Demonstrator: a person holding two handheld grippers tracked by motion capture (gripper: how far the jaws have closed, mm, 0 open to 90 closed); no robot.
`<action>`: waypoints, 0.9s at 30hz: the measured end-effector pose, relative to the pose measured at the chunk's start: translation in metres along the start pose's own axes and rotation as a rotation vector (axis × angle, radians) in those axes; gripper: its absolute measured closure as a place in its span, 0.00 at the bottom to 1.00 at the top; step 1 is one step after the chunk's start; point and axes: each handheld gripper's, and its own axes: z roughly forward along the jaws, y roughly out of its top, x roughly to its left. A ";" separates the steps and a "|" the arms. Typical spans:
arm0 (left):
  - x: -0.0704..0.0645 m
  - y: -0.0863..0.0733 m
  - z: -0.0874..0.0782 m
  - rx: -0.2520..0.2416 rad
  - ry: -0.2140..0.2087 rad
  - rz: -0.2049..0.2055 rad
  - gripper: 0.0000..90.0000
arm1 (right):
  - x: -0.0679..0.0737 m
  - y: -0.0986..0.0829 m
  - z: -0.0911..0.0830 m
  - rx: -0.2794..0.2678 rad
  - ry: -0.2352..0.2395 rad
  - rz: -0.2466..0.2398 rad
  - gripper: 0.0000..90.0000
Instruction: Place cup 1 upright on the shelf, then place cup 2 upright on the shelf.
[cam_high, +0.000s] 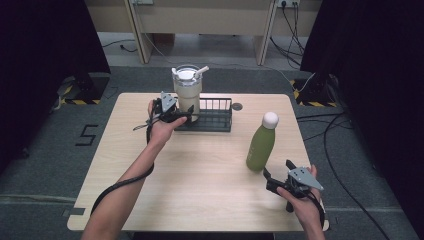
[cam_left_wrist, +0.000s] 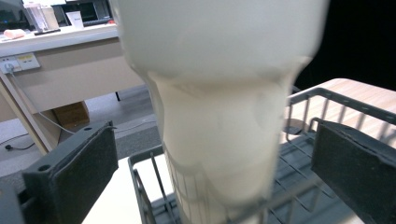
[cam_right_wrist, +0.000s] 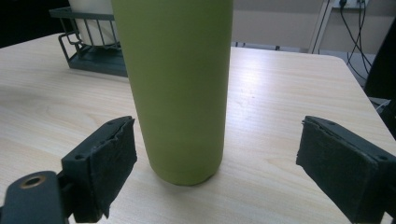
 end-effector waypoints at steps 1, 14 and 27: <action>-0.001 -0.001 -0.006 -0.001 -0.003 0.013 0.00 | 0.000 0.000 0.000 -0.003 0.000 0.001 0.13; 0.000 -0.014 -0.029 0.008 0.000 -0.001 0.00 | 0.000 0.002 0.000 -0.009 0.001 0.004 0.13; -0.001 -0.021 -0.046 -0.001 -0.012 0.004 0.00 | 0.003 0.012 -0.005 -0.048 0.023 -0.006 0.13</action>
